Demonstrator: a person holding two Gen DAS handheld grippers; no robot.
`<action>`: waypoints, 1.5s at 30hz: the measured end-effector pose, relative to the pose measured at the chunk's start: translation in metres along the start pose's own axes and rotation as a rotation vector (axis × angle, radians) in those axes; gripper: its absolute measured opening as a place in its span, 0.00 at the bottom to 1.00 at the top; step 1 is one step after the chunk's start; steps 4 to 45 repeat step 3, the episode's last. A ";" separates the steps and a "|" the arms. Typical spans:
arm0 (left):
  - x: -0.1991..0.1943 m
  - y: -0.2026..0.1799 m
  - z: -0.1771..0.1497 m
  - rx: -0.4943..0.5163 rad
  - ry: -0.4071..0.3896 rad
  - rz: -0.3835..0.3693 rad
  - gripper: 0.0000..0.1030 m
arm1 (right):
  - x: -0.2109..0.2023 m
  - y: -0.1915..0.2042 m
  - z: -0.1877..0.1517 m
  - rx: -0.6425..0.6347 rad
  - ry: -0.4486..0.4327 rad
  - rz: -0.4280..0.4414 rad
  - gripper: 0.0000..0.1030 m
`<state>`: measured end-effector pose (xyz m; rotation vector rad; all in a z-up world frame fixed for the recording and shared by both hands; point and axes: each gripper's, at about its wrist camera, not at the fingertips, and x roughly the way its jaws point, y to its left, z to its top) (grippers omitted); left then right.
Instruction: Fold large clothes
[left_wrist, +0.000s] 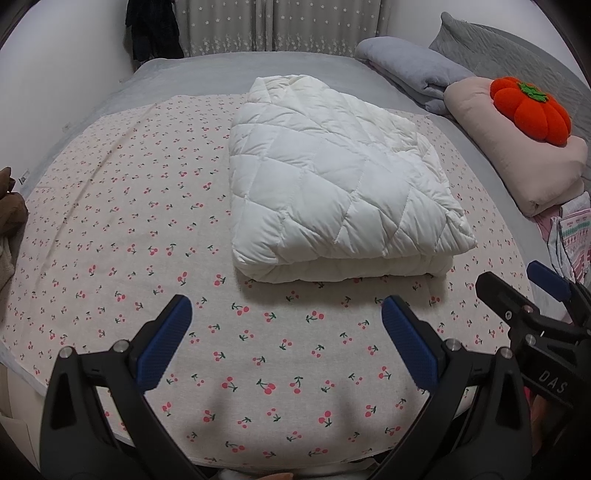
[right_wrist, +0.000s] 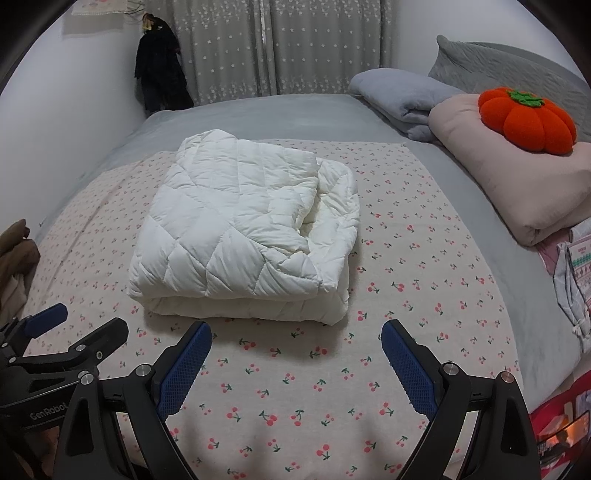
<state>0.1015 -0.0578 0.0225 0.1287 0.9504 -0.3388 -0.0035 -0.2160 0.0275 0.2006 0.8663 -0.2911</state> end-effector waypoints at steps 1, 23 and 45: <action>0.000 0.000 0.000 -0.001 -0.003 0.001 0.99 | 0.001 0.000 0.000 0.000 0.001 0.002 0.92; 0.000 0.002 0.000 -0.012 -0.005 -0.001 0.99 | 0.002 0.001 0.000 0.000 0.003 0.003 0.92; 0.000 0.002 0.000 -0.012 -0.005 -0.001 0.99 | 0.002 0.001 0.000 0.000 0.003 0.003 0.92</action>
